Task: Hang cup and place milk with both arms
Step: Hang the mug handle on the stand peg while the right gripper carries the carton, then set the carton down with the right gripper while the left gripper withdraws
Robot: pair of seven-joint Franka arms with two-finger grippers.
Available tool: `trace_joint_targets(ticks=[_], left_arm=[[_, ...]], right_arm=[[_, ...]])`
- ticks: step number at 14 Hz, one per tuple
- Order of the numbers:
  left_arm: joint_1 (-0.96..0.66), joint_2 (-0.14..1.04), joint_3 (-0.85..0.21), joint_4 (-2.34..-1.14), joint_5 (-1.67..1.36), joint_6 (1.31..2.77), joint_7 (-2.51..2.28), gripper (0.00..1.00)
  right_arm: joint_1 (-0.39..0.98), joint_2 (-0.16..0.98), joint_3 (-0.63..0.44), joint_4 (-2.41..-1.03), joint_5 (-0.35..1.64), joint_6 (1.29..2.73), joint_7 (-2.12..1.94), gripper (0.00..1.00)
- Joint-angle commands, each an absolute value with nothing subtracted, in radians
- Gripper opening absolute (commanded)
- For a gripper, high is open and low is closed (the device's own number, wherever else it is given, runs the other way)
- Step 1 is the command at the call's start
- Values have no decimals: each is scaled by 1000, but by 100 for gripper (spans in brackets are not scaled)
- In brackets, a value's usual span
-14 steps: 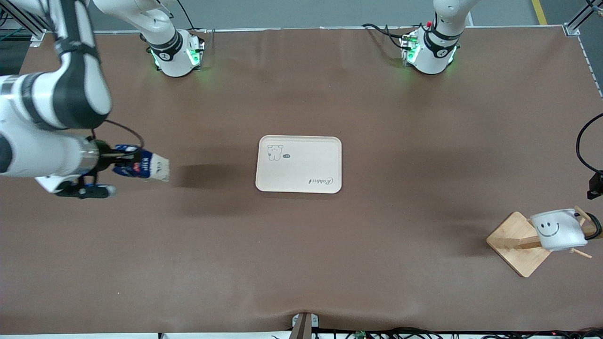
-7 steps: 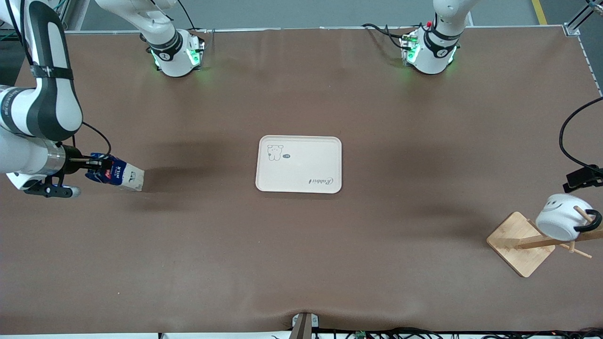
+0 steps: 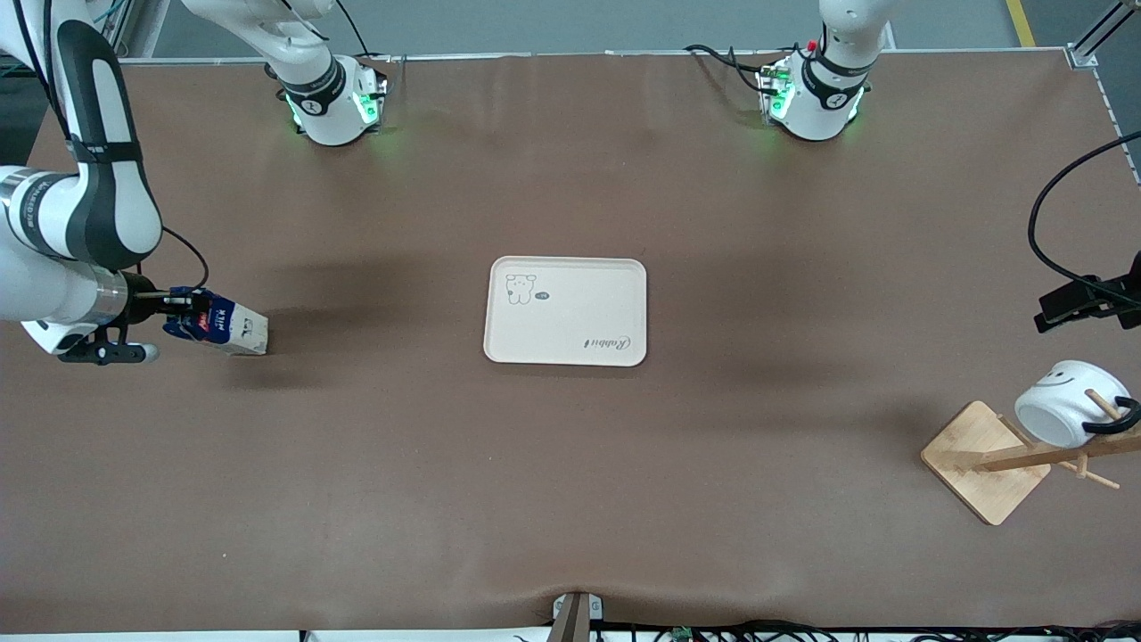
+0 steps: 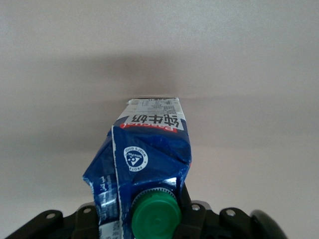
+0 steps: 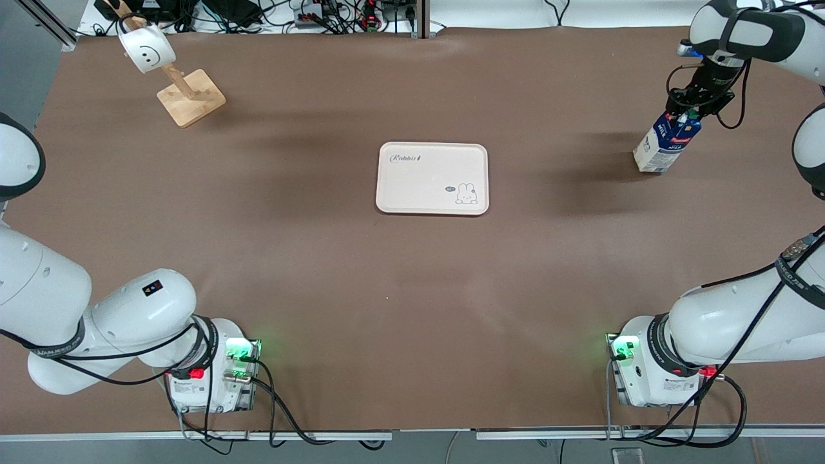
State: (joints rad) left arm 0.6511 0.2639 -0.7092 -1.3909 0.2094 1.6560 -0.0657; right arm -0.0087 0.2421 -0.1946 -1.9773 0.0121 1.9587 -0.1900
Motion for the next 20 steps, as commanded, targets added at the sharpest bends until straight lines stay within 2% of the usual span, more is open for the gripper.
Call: trace_joint_targets(ticks=[1,3,4,5,6,8,10,12,14,16,20], left_arm=[[661,242,-741,-1390,193,1611,-66,100],[660,215,-745,-1390,192,1586,-64,100],[658,180,-756,-1390,186,1569,-64,100],[617,135,-746,-1390,172,1554,-66,100],[529,115,-683,-1393,172,1537,-78,100],[389,75,-533,-1399,152,1497,-55,100],[286,46,-467,-1402,140,1473,-72,100],[162,25,-352,-1408,124,1453,-80,100],[53,9,-214,-1413,65,1434,-87,100],[28,-17,-170,-1443,28,1431,-94,100],[29,-77,-163,-1509,28,1434,-112,100]], right_arm=[[-29,201,-176,-2046,-8,2014,-199,28],[-34,201,-176,-2054,-6,2019,-199,71],[-34,201,-175,-2056,-6,2017,-199,86],[-32,201,-175,-2054,-5,2016,-199,96],[-32,201,-175,-2051,-3,2016,-199,100],[-32,198,-175,-2046,0,2013,-199,100],[-32,198,-175,-2048,3,2008,-199,100],[-31,195,-175,-2039,3,2005,-195,100],[-31,196,-173,-1981,3,1913,-198,100],[-23,201,-172,-1902,3,1797,-199,100],[2,210,-170,-1723,2,1770,-202,100]])
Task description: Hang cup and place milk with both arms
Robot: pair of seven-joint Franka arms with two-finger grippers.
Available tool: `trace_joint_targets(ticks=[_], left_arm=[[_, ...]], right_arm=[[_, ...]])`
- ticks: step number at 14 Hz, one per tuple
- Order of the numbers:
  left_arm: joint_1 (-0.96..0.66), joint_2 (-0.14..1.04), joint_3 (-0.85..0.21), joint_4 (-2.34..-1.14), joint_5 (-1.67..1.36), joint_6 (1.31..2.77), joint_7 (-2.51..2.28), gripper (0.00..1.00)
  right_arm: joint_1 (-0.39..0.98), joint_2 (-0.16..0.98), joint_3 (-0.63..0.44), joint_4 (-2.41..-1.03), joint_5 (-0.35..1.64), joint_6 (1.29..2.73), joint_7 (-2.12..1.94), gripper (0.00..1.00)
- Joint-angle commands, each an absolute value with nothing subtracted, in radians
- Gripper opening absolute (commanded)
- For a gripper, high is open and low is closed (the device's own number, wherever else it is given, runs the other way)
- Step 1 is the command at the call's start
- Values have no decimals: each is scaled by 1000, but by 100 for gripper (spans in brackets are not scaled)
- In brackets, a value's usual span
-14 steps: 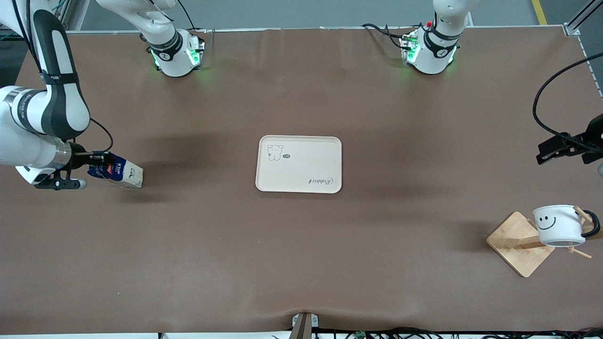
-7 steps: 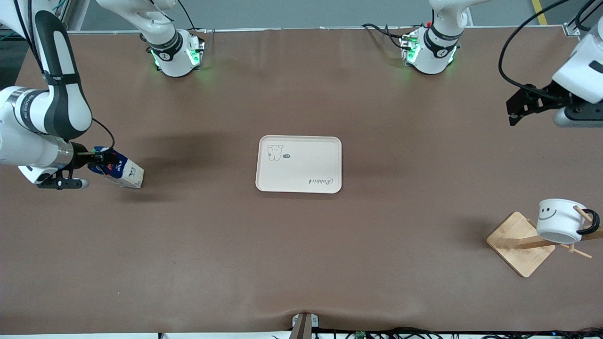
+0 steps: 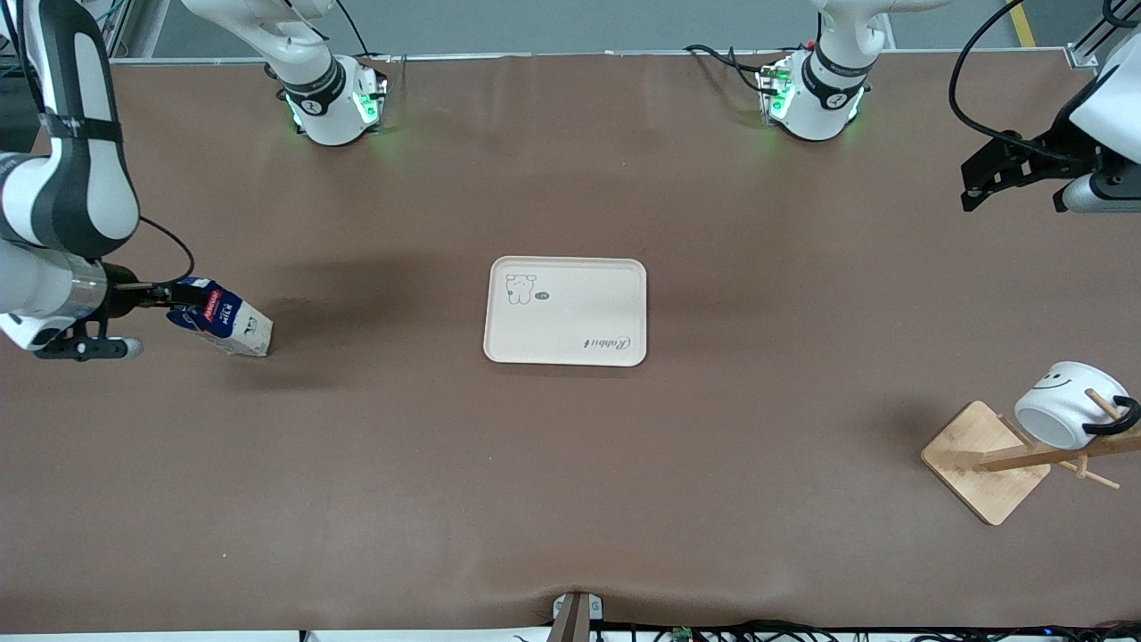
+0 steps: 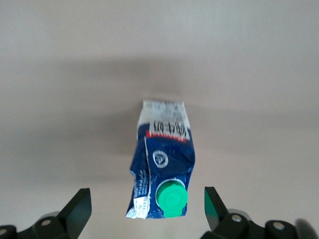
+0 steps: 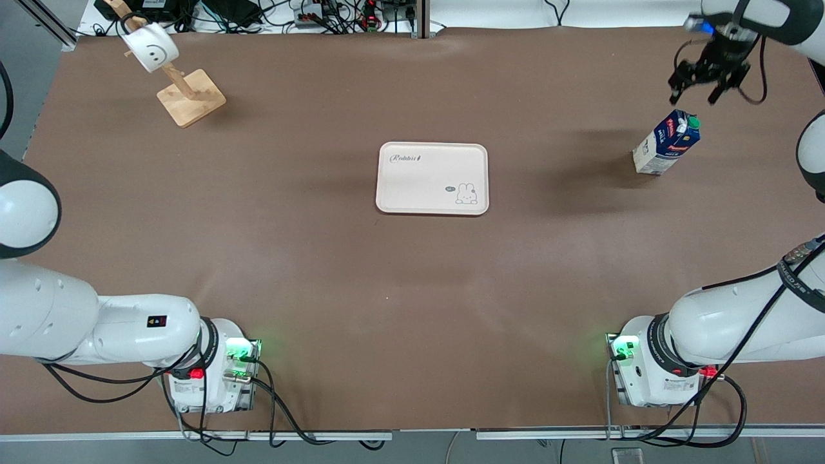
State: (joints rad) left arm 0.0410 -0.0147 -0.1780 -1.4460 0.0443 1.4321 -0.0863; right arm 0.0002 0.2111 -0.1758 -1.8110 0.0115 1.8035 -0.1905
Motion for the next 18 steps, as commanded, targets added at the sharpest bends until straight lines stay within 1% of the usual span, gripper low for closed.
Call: trace_joint_targets(ticks=[1,4,7,8,9,10,11,12,13,14,16,18], left_arm=[[31,-86,-152,-1514,28,1433,-117,100],[41,-91,-150,-1523,26,1430,-114,100],[54,-81,-150,-1520,29,1430,-103,100],[54,-78,-150,-1520,29,1431,-100,100],[55,-75,-150,-1522,29,1430,-101,100],[55,-72,-150,-1522,29,1430,-107,100],[55,-71,-150,-1522,29,1430,-109,100],[57,-71,-150,-1522,29,1430,-112,100],[58,-69,-150,-1522,29,1430,-115,100],[73,-61,-150,-1520,26,1437,-117,100],[81,-52,-152,-1514,6,1440,-115,100],[84,-51,-150,-1509,-11,1440,-106,100]], right_arm=[[3,213,-170,-1665,2,1767,-202,100],[3,225,-170,-1486,5,1668,-206,100],[23,255,-172,-1317,-11,1658,-204,100],[25,250,-172,-1301,-8,1642,-206,100],[29,239,-167,-1301,-6,1590,-206,100],[46,210,-166,-1302,-3,1495,-213,100],[76,172,-169,-1305,-6,1424,-213,100],[95,129,-169,-1333,-8,1398,-216,100],[101,68,-170,-1417,-9,1413,-213,100],[95,8,-172,-1504,-9,1467,-215,100],[86,-35,-176,-1598,-12,1476,-216,100],[83,-109,-176,-1710,-17,1521,-216,100]])
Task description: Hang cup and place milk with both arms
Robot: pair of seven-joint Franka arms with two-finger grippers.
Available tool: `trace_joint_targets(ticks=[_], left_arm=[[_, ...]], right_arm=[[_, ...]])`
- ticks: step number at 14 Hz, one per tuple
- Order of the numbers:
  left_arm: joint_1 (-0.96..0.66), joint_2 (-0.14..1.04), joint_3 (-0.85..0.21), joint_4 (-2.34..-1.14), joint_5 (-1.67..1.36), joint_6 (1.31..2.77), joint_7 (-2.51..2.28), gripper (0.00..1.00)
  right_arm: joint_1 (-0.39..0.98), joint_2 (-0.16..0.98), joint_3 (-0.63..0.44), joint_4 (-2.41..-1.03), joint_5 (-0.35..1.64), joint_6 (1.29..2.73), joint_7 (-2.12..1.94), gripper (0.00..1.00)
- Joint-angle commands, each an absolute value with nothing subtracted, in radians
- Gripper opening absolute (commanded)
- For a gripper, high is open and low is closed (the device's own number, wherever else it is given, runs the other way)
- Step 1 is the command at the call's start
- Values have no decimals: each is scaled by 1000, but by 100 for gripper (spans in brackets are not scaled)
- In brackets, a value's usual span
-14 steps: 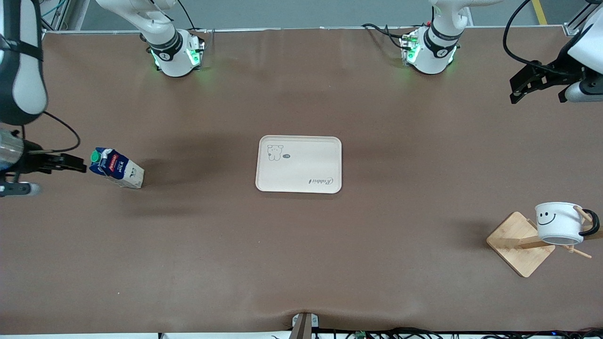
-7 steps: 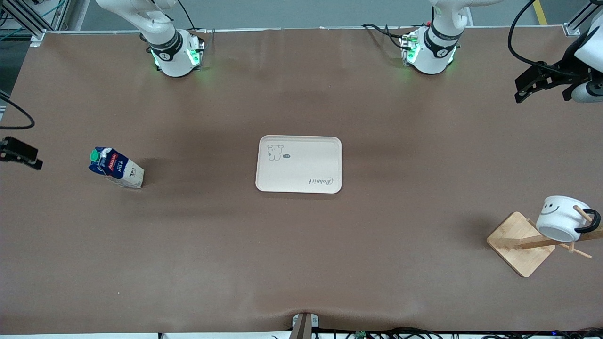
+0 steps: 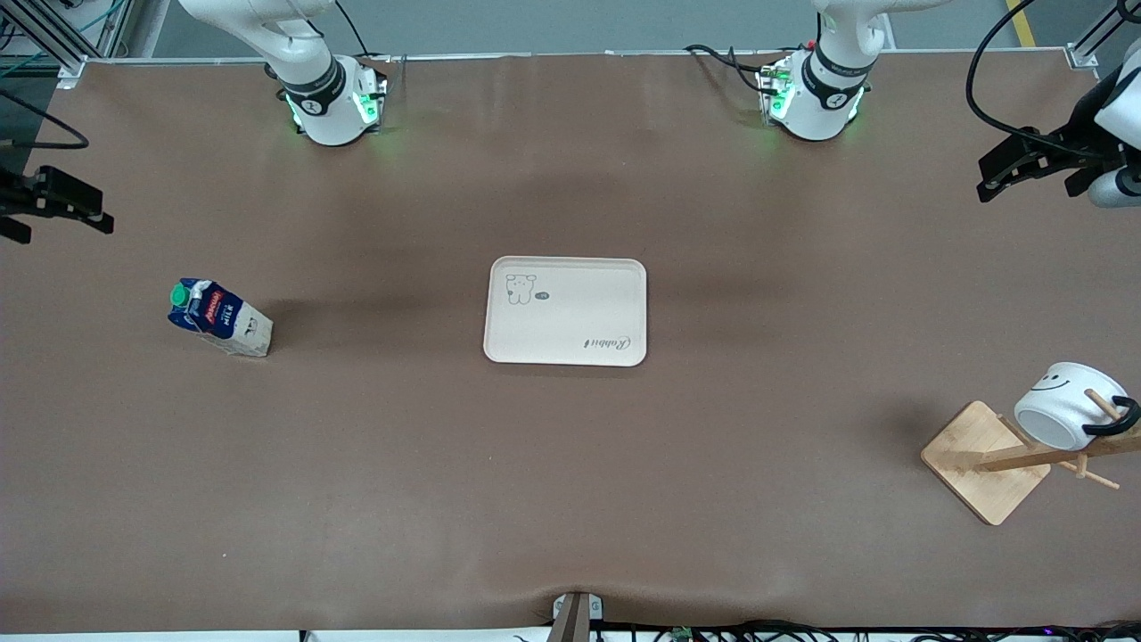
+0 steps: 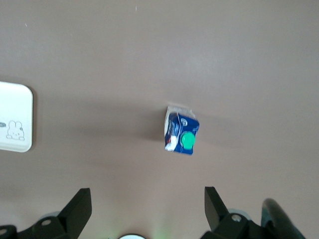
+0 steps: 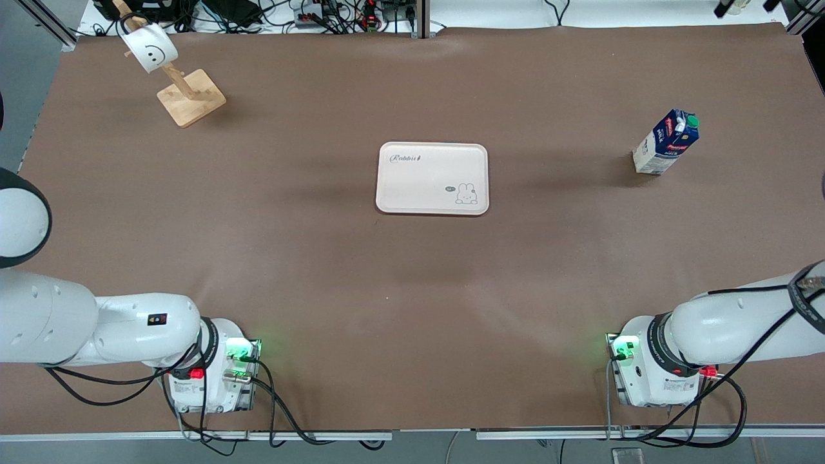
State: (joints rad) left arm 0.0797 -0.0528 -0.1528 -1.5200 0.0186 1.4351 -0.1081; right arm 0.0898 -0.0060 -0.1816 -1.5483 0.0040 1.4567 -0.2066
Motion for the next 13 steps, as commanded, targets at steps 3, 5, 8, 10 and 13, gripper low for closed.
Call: trace_joint_targets(ticks=[3,5,8,10,13], left_arm=[[83,-49,-150,-1509,-5,1439,-104,100],[83,-46,-150,-1509,0,1440,-112,100],[83,-44,-150,-1497,2,1440,-107,100],[86,-44,-149,-1494,2,1440,-97,100],[84,-44,-143,-1494,2,1440,-101,100]], right_arm=[[28,-86,-178,-1682,-18,1523,-212,100],[21,-64,-178,-1567,-18,1502,-210,100],[29,-58,-176,-1514,-24,1500,-210,100],[34,-58,-175,-1514,-41,1490,-210,100],[41,-63,-169,-1513,-38,1460,-202,100]])
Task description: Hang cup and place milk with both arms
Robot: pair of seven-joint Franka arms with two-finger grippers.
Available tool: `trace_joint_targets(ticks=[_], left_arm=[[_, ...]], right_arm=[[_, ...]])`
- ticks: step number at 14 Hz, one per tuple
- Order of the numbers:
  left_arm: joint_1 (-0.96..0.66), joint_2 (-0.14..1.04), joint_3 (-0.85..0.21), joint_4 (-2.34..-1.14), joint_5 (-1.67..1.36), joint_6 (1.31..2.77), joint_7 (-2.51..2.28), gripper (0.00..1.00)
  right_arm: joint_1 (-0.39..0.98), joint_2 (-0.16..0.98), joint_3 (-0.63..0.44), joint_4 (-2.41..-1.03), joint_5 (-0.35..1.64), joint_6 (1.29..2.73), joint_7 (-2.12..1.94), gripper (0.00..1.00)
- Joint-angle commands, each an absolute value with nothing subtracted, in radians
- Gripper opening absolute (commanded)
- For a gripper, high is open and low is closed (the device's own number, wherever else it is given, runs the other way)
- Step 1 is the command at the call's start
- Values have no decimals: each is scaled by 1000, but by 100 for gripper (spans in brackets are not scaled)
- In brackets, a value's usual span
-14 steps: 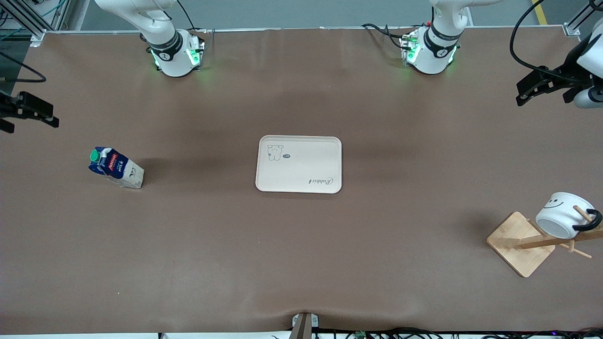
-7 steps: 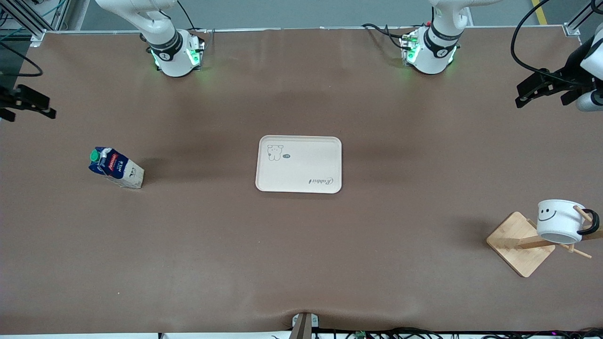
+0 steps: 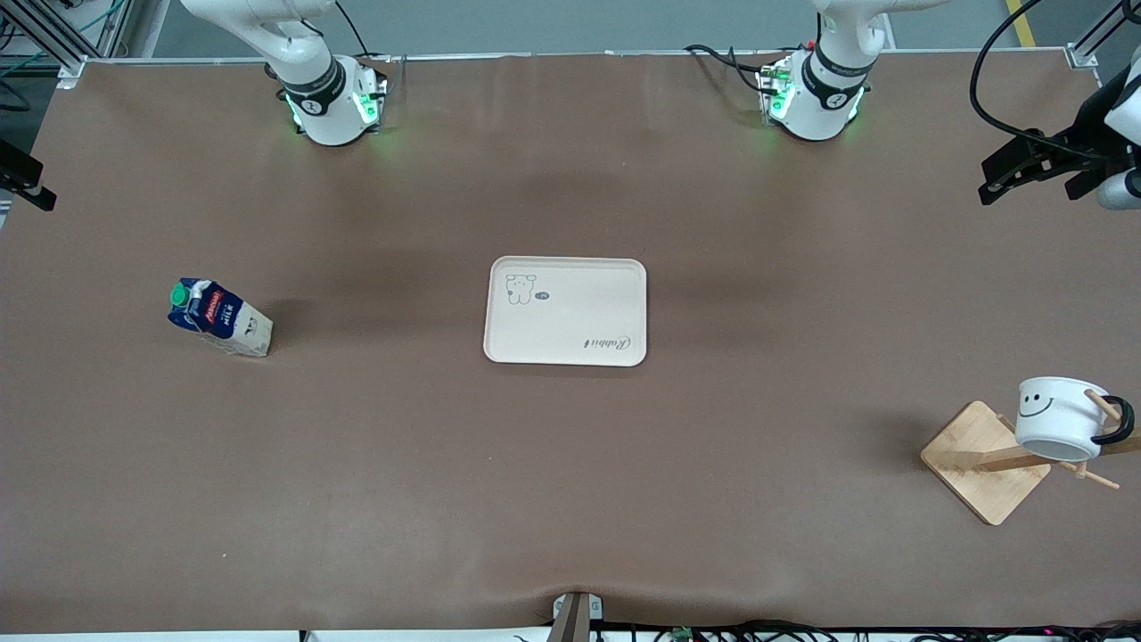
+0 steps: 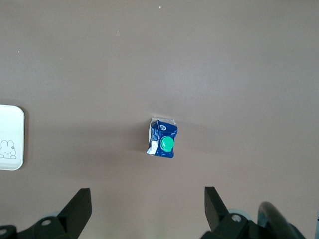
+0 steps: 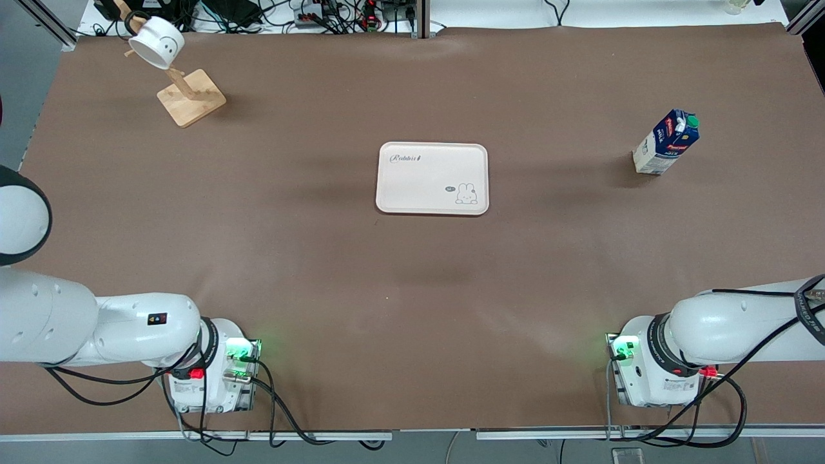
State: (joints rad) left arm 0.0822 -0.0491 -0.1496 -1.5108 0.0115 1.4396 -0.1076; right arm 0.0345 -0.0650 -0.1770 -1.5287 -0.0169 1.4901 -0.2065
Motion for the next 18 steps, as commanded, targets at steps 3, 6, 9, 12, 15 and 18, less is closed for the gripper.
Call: trace_joint_targets(ticks=[3,6,9,12,15,18], left_arm=[[109,-43,-143,-1483,-3,1439,-103,100],[117,-35,-141,-1482,0,1439,-110,100],[117,-34,-143,-1482,5,1439,-104,100],[115,-34,-141,-1482,8,1439,-116,100],[126,-34,-143,-1482,6,1439,-120,100],[124,-34,-143,-1482,6,1439,-165,100]], right_arm=[[43,-64,-172,-1514,-26,1438,-198,100],[55,-66,-167,-1514,-8,1430,-25,100],[80,-67,-169,-1514,-8,1422,46,100],[80,-67,-170,-1517,-8,1420,40,100],[95,-69,-163,-1516,-17,1414,48,100],[84,-69,-167,-1519,-18,1413,48,100]])
